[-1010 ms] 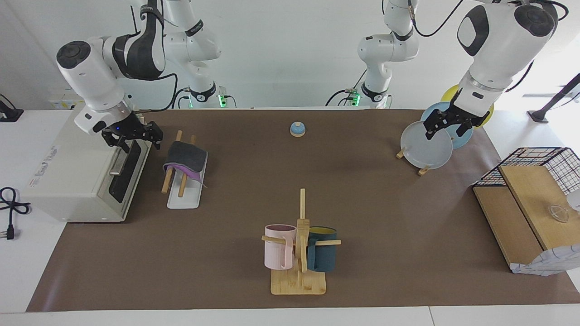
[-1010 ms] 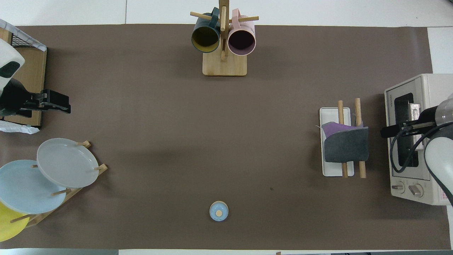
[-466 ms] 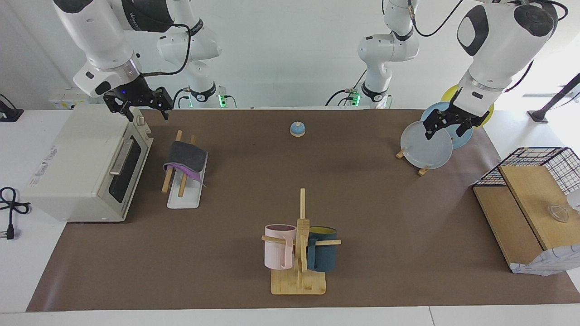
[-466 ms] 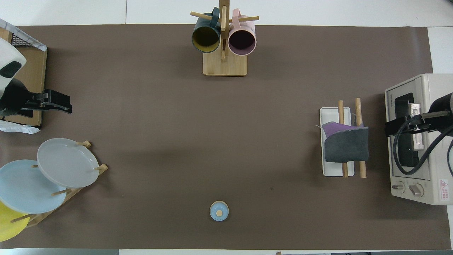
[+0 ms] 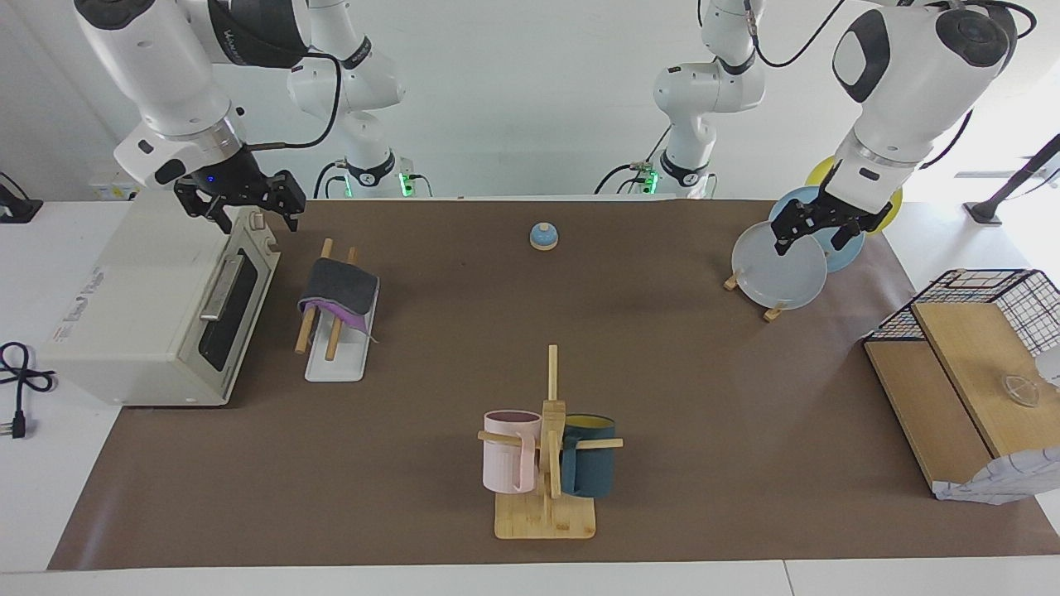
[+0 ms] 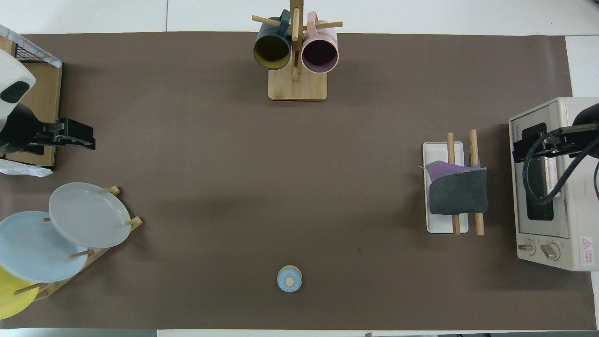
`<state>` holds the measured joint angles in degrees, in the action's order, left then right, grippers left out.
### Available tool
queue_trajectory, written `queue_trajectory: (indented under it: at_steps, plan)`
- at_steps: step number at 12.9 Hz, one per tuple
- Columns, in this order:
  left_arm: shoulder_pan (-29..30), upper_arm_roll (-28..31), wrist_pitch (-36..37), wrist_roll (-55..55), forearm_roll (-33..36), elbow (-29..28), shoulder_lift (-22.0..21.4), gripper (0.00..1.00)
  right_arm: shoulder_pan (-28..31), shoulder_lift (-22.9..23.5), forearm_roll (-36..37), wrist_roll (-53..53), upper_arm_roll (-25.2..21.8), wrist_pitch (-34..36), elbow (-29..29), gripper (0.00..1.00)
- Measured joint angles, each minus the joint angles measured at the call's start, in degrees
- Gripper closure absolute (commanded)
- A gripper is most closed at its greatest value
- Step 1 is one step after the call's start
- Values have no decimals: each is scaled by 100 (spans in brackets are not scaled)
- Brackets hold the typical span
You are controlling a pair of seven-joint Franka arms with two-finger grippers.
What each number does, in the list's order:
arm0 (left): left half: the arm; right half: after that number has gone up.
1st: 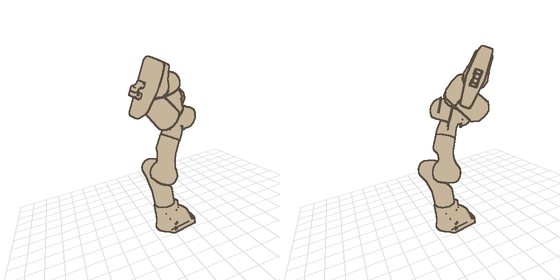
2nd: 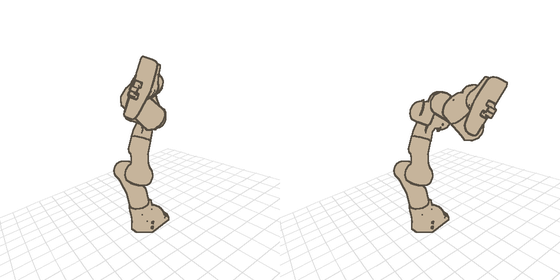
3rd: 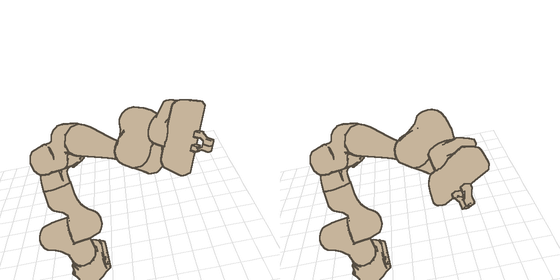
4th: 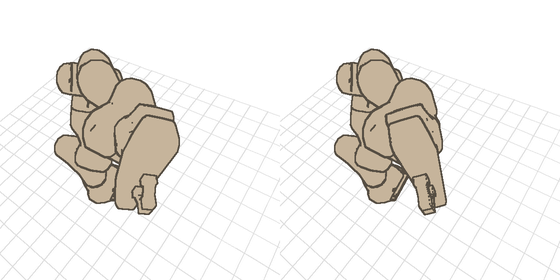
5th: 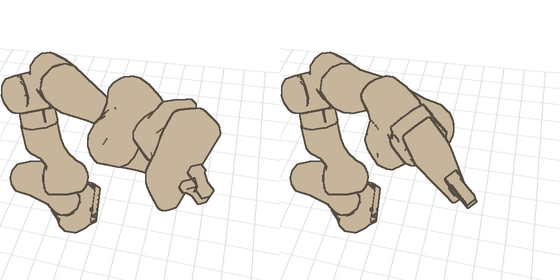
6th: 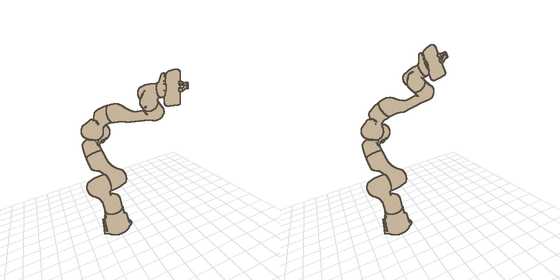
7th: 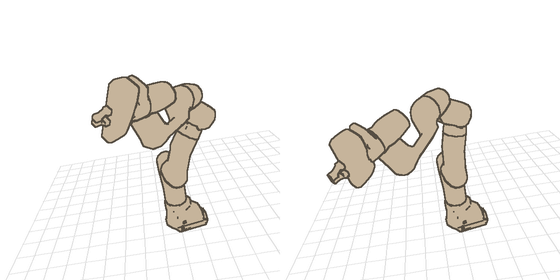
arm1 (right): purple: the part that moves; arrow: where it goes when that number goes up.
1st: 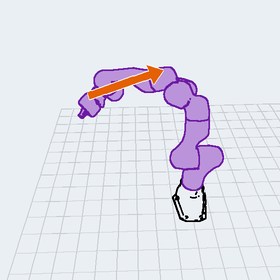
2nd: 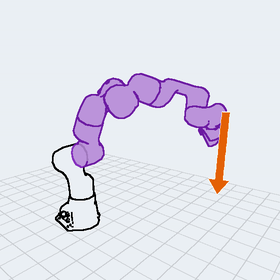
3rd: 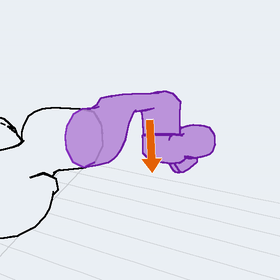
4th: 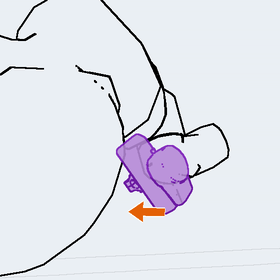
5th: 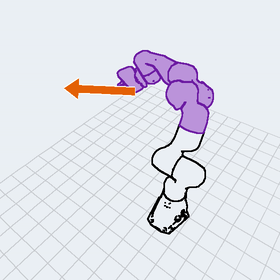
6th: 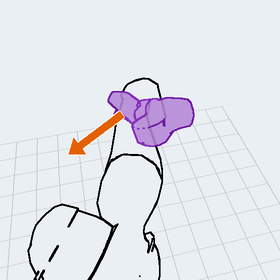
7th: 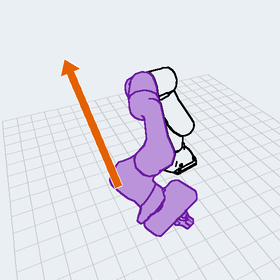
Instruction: Fold towel and hang on rack
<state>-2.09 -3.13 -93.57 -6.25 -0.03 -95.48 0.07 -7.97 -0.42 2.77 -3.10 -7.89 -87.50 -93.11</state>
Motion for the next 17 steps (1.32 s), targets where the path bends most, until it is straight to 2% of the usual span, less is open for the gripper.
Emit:
queue_trajectory:
  at_steps: [5,13,17]
  plan:
    - [11,10,0,0,0,0,0,0,183,27,-252,146,-6,5,41,0]
    - [11,10,0,0,0,0,0,0,246,29,-266,154,0,5,52,0]
    - [11,10,0,0,0,0,0,0,533,31,-267,154,273,4,55,0]
